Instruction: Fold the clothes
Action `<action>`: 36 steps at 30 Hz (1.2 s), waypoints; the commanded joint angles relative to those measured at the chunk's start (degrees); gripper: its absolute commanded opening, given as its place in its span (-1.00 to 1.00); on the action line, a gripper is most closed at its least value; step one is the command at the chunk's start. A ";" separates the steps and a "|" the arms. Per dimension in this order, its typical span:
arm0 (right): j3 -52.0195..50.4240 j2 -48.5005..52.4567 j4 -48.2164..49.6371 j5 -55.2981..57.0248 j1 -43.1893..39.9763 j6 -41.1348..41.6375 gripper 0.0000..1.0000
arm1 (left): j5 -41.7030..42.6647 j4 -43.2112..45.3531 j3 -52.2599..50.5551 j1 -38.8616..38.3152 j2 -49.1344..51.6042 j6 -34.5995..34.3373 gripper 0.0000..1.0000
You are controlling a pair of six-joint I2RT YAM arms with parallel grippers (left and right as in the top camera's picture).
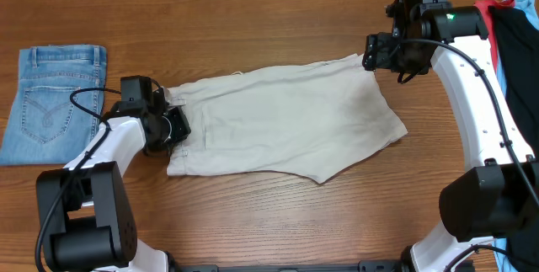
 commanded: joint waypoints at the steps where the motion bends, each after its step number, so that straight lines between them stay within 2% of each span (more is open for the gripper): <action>1: 0.11 -0.28 0.04 0.31 -0.42 0.26 0.54 | -5.03 -6.03 2.19 3.30 1.07 2.47 -0.92; 6: 0.11 -0.28 -0.98 -2.19 -0.28 0.02 0.54 | -6.95 -17.49 13.60 9.99 -0.15 6.12 -0.92; 10: 0.11 -0.26 -1.11 -12.20 1.40 -3.06 0.43 | -6.75 -23.98 21.84 12.50 -0.15 8.26 -0.92; 13: 0.11 0.15 0.15 -16.41 4.00 -3.15 0.20 | -5.35 -27.08 25.88 12.00 -0.15 10.47 -0.92; 15: 0.04 0.83 1.46 -19.02 6.21 -2.89 -0.05 | -5.38 -28.85 28.00 11.45 -0.15 10.56 -0.92; 20: 0.00 3.43 5.49 -22.49 13.16 -0.94 -0.36 | -4.20 -31.17 31.82 10.56 -0.15 10.51 -0.92; 30: 0.00 14.88 15.82 -28.39 26.38 1.42 -0.37 | 0.50 -34.73 38.23 10.47 -0.24 10.32 -0.91; 36: 0.00 20.96 22.60 -28.61 31.30 1.62 -0.37 | 4.70 -35.47 38.49 10.12 -0.26 10.34 -0.92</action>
